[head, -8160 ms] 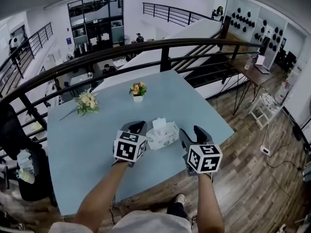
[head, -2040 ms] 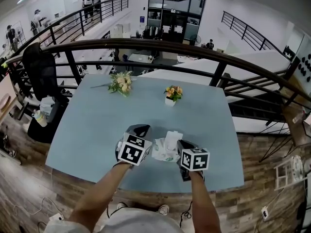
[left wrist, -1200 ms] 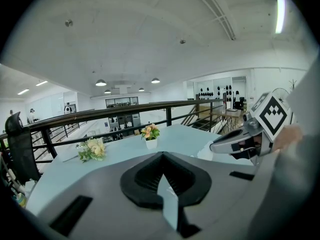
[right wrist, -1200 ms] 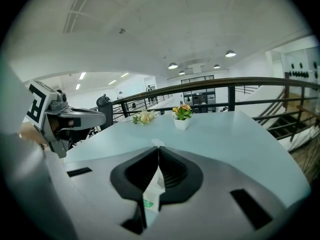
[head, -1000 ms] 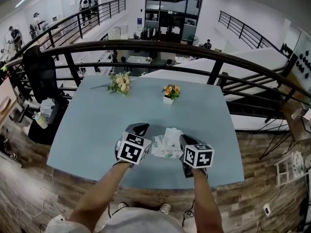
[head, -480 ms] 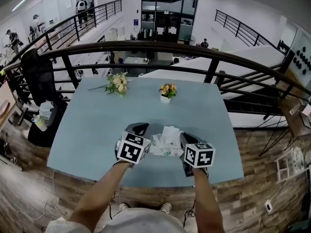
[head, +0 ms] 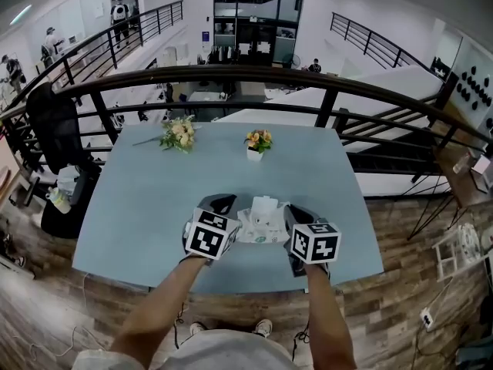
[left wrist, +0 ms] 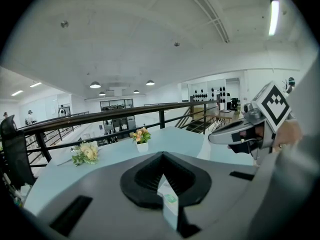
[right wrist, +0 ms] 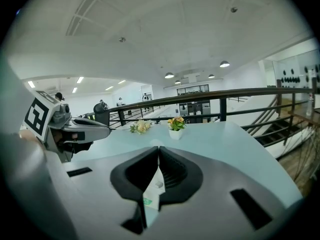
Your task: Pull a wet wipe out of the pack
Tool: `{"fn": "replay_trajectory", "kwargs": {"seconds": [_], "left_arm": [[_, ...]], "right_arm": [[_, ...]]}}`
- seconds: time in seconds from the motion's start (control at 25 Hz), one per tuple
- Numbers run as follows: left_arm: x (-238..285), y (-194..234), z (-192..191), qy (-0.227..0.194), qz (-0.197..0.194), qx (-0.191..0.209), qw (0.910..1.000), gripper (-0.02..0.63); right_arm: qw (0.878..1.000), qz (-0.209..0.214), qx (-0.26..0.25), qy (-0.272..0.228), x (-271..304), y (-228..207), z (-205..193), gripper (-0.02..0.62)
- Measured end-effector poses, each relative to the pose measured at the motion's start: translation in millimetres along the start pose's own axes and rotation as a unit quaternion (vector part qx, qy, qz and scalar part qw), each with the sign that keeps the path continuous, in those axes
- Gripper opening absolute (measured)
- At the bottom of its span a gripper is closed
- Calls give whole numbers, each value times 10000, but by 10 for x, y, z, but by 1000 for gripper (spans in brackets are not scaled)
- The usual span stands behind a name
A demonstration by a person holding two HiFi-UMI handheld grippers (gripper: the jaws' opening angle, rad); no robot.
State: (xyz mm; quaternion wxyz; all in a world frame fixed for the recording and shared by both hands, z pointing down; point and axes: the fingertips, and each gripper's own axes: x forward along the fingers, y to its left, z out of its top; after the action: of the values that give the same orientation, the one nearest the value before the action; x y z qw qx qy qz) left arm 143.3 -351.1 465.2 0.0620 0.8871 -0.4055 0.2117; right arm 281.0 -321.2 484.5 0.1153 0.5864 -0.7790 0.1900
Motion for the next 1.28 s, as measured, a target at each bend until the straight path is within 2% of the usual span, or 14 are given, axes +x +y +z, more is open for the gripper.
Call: {"fn": "replay_trajectory", "kwargs": {"seconds": [0.96,1.28], "left_arm": [[124,-569,205,-174,-609,306,9975,-8],[190,-783,270,-206,-829,381,9956,-8]], "right_arm": [[9951,-771,87,-606,-681,-371,213,11],[9916,-1087,170,-678,-918,-532,164,11]]}}
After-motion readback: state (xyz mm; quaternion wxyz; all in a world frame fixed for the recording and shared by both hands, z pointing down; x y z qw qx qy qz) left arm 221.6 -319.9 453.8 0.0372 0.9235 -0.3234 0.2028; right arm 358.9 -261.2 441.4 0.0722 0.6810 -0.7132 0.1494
